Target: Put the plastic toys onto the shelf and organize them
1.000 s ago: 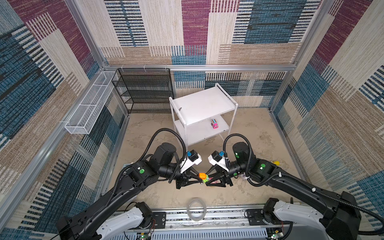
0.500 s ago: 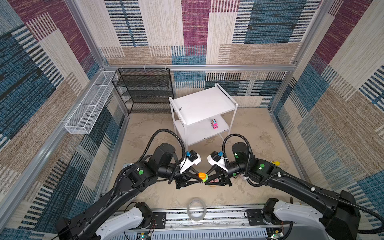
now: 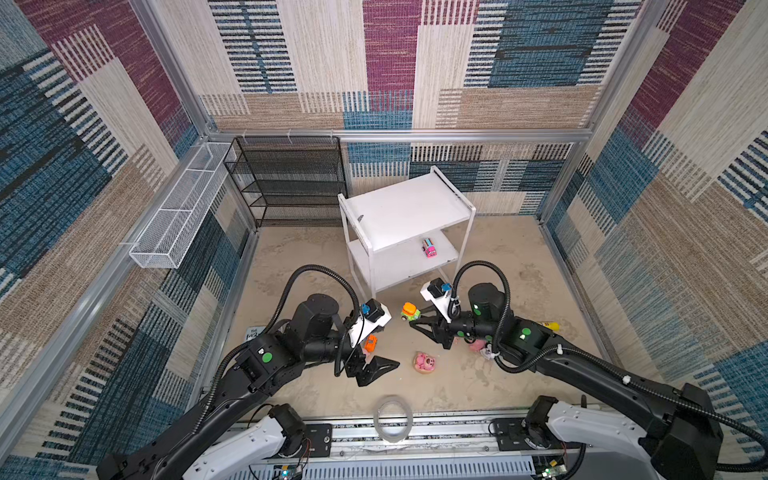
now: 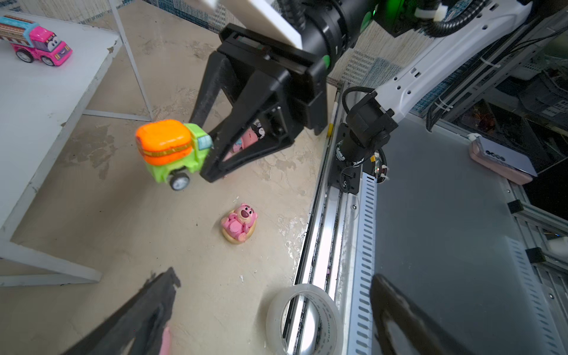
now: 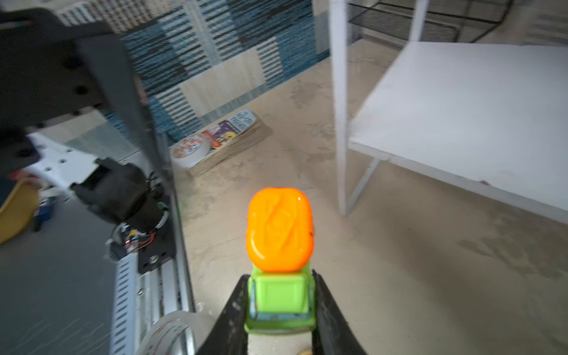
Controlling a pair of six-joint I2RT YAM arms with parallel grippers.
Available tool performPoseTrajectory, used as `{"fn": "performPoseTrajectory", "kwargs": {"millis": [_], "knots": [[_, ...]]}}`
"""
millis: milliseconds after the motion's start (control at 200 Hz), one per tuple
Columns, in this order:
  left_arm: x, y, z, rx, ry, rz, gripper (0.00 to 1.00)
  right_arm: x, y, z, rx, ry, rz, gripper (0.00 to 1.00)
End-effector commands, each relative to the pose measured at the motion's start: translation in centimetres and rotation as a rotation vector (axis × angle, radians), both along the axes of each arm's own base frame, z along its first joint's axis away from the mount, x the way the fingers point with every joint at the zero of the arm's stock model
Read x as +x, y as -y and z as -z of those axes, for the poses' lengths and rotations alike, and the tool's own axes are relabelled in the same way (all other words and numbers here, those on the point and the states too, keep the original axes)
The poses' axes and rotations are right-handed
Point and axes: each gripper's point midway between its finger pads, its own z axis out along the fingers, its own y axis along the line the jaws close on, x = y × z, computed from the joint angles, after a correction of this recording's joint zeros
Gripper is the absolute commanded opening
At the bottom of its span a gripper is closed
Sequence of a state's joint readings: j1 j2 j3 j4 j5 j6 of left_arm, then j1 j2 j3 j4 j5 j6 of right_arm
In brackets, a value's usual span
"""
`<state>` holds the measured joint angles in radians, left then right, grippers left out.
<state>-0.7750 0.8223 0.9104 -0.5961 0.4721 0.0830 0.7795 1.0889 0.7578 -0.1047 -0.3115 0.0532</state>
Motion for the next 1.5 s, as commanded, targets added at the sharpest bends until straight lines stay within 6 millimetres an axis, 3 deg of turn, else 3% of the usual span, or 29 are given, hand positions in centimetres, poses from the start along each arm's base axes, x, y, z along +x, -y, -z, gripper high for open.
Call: {"fn": "performPoseTrajectory", "kwargs": {"millis": [0,100,290,1492], "knots": [[0.7,0.0,0.0,0.008,0.026,-0.025,0.99,5.2,2.3,-0.4,-0.046,0.068,0.306,0.22],[0.7,0.1,0.2,0.011,0.019,-0.019,0.99,7.6,2.9,0.2,-0.106,0.069,0.421,0.22],[0.7,0.1,0.2,0.011,0.023,-0.020,0.99,9.8,2.8,0.4,-0.138,0.066,0.510,0.22],[0.4,0.1,0.1,0.001,0.025,-0.005,0.99,15.0,1.8,1.9,-0.144,-0.013,0.600,0.24]]}}
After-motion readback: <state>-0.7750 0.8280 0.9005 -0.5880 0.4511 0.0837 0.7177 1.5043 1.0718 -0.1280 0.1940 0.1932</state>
